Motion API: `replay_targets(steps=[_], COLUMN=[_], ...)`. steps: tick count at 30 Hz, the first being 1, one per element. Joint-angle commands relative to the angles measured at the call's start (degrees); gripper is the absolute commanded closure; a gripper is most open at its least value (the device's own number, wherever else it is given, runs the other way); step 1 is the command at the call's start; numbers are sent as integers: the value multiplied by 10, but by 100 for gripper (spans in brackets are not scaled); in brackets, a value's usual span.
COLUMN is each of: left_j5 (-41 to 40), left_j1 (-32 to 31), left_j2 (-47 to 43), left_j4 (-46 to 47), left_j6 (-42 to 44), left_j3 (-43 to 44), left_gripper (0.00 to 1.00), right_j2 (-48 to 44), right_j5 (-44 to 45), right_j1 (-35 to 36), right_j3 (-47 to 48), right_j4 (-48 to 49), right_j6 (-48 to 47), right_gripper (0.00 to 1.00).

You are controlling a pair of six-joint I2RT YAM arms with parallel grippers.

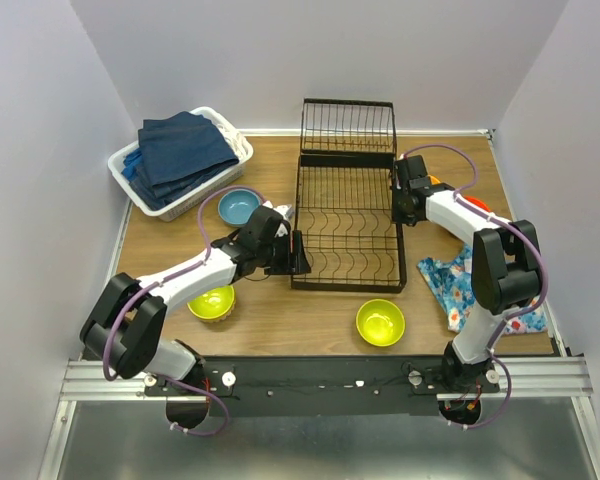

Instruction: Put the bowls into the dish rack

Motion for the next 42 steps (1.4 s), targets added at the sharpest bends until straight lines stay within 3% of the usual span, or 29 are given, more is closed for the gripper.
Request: replay_targets(steps=[1,7,13,19,20,24,26,30,33,37,42], left_j5=[87,113,117,77,66,15,-13,-45,-67,-87,-108], left_j1=[-6,5,54,116,127,161,162,162,162,167,178], left_j2=[-27,-52,-65,-94,-98,-100,-96,-64,-12,64,136], left_j4=[67,71,-9,-65,-78,-110,-119,-125,-152,-191,-198], left_j6=[14,67,155,240,260,394,492,596,638,645,643], left_j3=[-11,13,64,59,60,77,89,113,152,211,242], left_gripper=[29,20,16,16,16,14,14,14,21,33,37], right_j2=[-14,-18,-11,-9,-12,-43,-68,-137,-189,-248,-316], right_j5=[-17,-38,-34,-36,-34,-22,-12,-16,-44,-87,-90], right_j1=[6,6,6,6,6,6,6,6,6,4,-1], right_j3=[-14,-26,-10,0,0,12,15,15,14,2,-10], right_j4=[39,73,80,74,70,39,10,-39,-80,-116,-142], right_j6=[-85,-98,-81,-64,-64,-71,-81,-104,-121,-145,-152], right_gripper=[99,99,99,99,97,63,58,32,26,25,24])
